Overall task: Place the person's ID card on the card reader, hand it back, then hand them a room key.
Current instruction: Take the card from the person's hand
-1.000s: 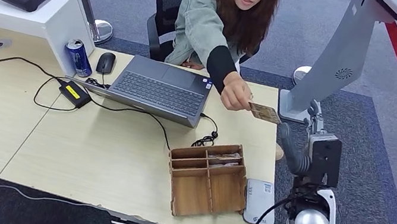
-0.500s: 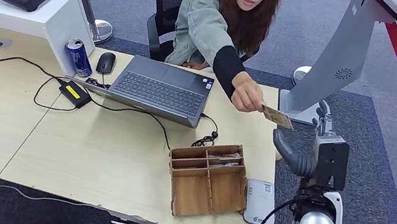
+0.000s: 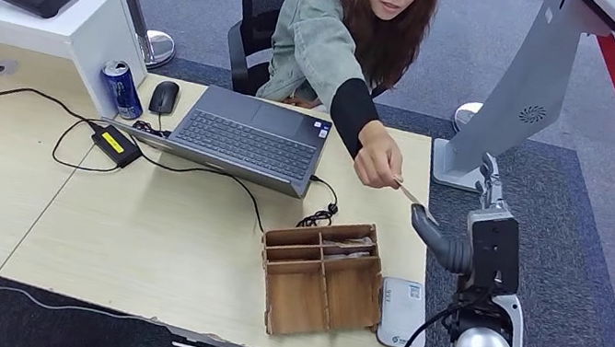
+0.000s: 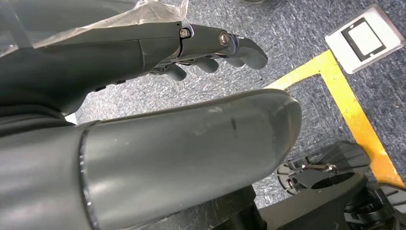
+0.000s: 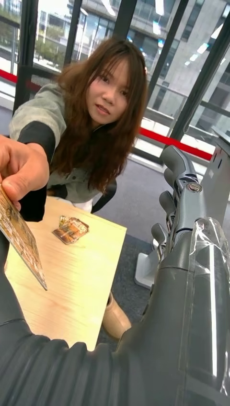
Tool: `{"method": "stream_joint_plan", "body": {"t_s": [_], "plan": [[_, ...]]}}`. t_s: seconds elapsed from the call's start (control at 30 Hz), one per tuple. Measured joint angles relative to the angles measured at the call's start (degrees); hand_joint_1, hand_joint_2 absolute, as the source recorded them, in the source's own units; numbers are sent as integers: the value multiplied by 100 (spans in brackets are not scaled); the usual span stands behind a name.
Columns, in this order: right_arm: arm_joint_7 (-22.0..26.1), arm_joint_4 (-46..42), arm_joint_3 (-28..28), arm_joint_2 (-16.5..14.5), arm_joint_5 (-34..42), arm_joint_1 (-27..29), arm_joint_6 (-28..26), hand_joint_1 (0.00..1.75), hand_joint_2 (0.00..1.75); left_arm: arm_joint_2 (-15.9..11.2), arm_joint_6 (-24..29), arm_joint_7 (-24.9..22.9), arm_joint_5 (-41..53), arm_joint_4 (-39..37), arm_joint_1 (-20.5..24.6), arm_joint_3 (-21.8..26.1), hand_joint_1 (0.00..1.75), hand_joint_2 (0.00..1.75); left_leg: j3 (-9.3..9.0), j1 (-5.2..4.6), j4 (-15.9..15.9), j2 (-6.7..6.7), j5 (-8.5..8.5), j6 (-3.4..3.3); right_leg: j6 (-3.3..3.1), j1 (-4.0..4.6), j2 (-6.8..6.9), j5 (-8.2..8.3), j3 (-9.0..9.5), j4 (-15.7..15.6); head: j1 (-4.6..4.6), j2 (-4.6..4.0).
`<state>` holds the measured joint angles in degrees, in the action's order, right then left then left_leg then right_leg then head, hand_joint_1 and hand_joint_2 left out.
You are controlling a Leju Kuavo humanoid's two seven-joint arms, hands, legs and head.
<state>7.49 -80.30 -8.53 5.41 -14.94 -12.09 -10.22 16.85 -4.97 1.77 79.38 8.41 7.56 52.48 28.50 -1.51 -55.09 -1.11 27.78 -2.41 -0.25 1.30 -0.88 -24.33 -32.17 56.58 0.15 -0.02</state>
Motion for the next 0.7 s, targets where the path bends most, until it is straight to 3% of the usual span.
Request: {"method": "stream_joint_plan", "body": {"t_s": [0.7], "plan": [[-301,479,-527,-148,-580,-240,66,0,175,0,-1,46,2,0,2,0,0,0,1,0,0,-1,0,0,0,0,1,0,0,1,0,0]]}}
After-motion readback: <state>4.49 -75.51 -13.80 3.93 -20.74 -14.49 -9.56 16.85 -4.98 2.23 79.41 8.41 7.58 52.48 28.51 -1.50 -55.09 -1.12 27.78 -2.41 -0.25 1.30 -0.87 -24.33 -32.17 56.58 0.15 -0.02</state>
